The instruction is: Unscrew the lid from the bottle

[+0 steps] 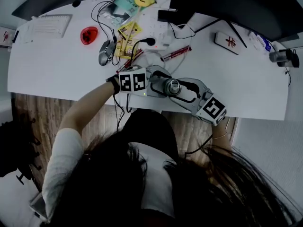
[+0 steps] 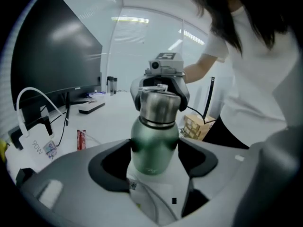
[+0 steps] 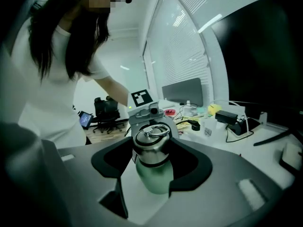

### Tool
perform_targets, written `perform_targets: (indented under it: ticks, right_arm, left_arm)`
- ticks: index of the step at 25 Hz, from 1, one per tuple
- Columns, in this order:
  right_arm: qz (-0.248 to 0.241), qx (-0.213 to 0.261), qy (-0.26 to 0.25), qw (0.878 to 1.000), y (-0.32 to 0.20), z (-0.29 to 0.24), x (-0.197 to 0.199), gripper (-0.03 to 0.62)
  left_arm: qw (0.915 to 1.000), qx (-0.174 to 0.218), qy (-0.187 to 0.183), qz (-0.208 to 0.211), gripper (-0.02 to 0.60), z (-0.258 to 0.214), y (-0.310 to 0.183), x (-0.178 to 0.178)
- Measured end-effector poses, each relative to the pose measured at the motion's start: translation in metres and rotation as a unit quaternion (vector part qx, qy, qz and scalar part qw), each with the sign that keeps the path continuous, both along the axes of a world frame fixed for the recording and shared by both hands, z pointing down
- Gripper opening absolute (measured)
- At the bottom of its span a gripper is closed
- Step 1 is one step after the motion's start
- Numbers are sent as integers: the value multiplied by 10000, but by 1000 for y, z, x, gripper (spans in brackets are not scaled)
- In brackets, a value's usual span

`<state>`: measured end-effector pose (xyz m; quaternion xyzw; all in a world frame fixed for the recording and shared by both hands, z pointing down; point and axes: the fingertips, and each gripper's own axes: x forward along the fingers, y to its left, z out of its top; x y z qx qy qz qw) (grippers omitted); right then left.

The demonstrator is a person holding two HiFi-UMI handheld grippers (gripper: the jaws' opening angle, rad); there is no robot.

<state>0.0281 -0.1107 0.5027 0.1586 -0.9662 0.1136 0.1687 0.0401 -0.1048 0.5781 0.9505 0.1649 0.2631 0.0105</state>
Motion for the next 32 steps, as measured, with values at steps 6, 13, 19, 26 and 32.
perform_targets:
  ticks: [6,13,19,26,32]
  right_arm:
    - [-1193,-204,317,9921,3,5,-3,242]
    - [-983,-160,442,9940,2,4,-3,242]
    - [858,-483,-96,9951,0,3,10,245]
    - [3072,-415,-555,9491,2,-7,18,244]
    - [3895,-335,-450,9193,1,4,16,244]
  left_arm:
    - [9969,185,-231,734,360,2,1,-2]
    - [9985,106,-134,511,360,2,0,-1]
    - [9995,44,-3,-320,359,2,2,0]
    - [9857,22,88,-1680,359,2,5,0]
    - [9677,-21,203,-2514,359,2,5,2]
